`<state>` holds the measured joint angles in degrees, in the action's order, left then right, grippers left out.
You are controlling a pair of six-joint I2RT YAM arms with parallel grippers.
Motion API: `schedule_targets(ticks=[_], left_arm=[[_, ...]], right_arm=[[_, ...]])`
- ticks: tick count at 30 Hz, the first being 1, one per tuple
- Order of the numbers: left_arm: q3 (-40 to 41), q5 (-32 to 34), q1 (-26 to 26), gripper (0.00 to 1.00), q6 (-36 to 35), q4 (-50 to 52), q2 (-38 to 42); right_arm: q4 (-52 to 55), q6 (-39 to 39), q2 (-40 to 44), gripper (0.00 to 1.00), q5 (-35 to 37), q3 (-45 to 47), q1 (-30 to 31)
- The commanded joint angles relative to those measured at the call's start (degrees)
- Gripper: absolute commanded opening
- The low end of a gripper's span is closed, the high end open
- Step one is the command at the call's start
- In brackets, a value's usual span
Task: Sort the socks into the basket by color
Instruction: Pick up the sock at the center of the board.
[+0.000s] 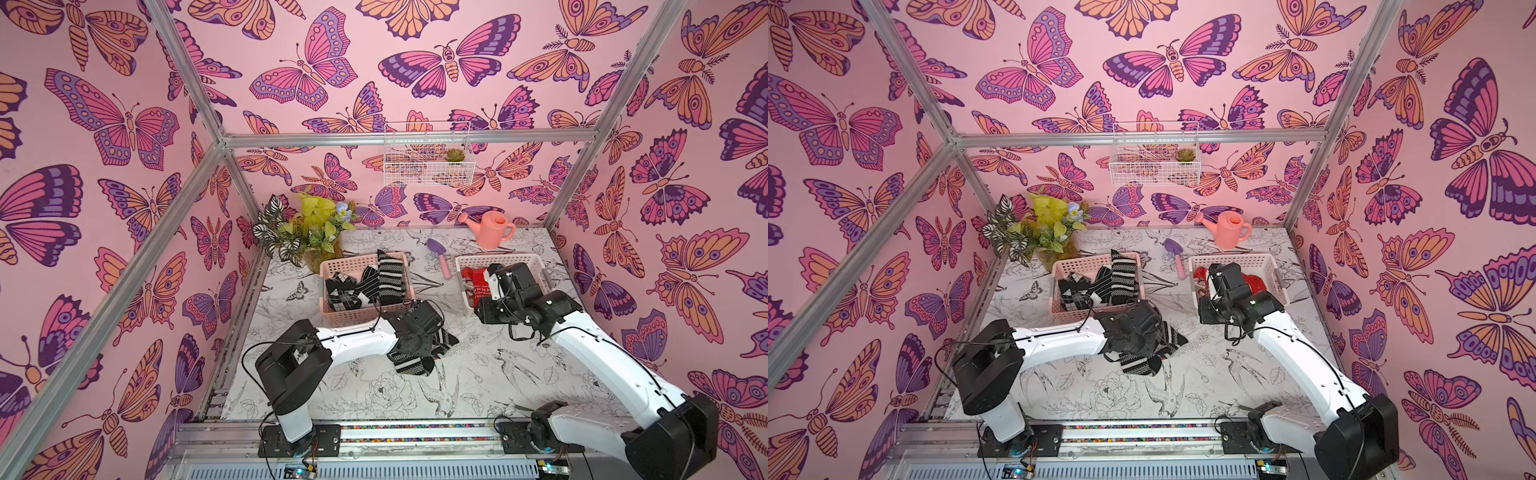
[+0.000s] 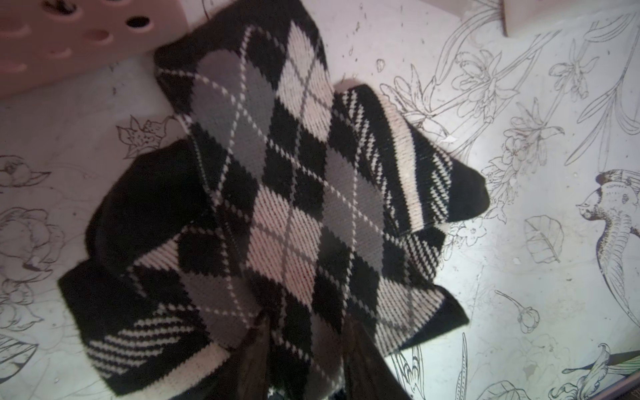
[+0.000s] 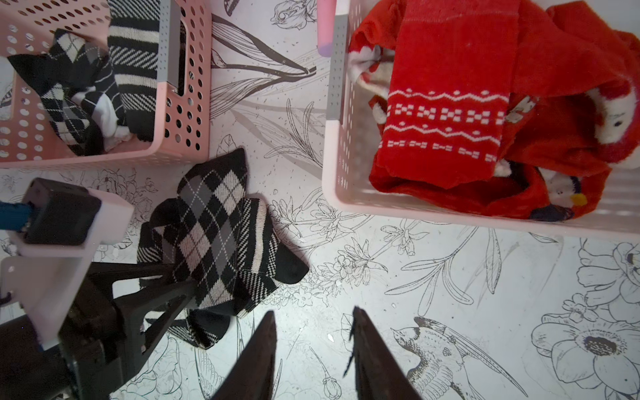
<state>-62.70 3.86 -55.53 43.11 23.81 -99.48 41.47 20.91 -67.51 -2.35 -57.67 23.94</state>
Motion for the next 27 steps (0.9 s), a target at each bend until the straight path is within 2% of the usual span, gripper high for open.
schedule_targets(ticks=[1,6,9,15,27], left_arm=[[-0.6,-0.6,-0.3,0.29,-0.2,0.1,-1.0],[-0.8,-0.4,-0.3,0.22,-0.4,0.1,-0.8],[-0.8,-0.2,-0.3,0.14,-0.7,0.1,-0.2],[-1.9,-0.4,-0.3,0.07,-1.4,0.1,0.5],[-5.9,-0.5,-0.4,0.04,-4.0,1.0,3.1]], right_arm=[[1.0,-0.8,1.0,0.38,-0.6,0.5,-0.7],[0.9,-0.9,1.3,0.38,-0.8,0.6,-0.9],[1.0,-0.9,1.4,0.38,-0.9,0.7,-1.0],[0.8,-1.0,1.5,0.38,-1.2,0.7,-1.4],[0.6,-1.4,1.5,0.38,-1.6,0.5,-2.1]])
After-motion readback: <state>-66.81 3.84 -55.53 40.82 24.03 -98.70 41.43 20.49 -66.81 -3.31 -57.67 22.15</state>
